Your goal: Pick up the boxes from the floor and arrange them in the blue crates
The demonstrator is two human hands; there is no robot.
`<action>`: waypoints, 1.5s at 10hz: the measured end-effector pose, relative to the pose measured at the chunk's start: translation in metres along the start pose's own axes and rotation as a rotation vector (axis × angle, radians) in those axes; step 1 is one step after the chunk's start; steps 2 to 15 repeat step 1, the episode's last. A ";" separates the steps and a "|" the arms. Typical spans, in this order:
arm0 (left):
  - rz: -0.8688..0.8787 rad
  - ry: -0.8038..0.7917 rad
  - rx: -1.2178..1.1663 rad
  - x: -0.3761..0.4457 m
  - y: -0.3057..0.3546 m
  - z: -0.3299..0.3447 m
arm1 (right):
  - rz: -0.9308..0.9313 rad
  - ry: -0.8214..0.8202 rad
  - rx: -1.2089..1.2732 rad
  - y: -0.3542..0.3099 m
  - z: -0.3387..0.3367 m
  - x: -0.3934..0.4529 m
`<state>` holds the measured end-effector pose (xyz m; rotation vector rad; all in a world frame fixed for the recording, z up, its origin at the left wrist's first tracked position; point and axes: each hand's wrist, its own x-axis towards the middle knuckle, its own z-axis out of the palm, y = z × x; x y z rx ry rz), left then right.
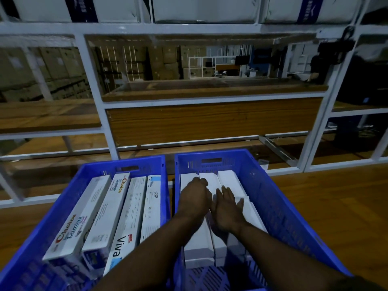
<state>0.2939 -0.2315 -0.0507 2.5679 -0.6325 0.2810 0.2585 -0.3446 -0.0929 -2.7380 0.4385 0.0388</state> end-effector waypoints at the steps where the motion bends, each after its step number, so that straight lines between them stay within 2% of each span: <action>1: -0.053 0.168 -0.097 -0.007 -0.008 -0.021 | -0.061 0.109 -0.001 -0.012 -0.006 -0.005; 15: -0.053 0.168 -0.097 -0.007 -0.008 -0.021 | -0.061 0.109 -0.001 -0.012 -0.006 -0.005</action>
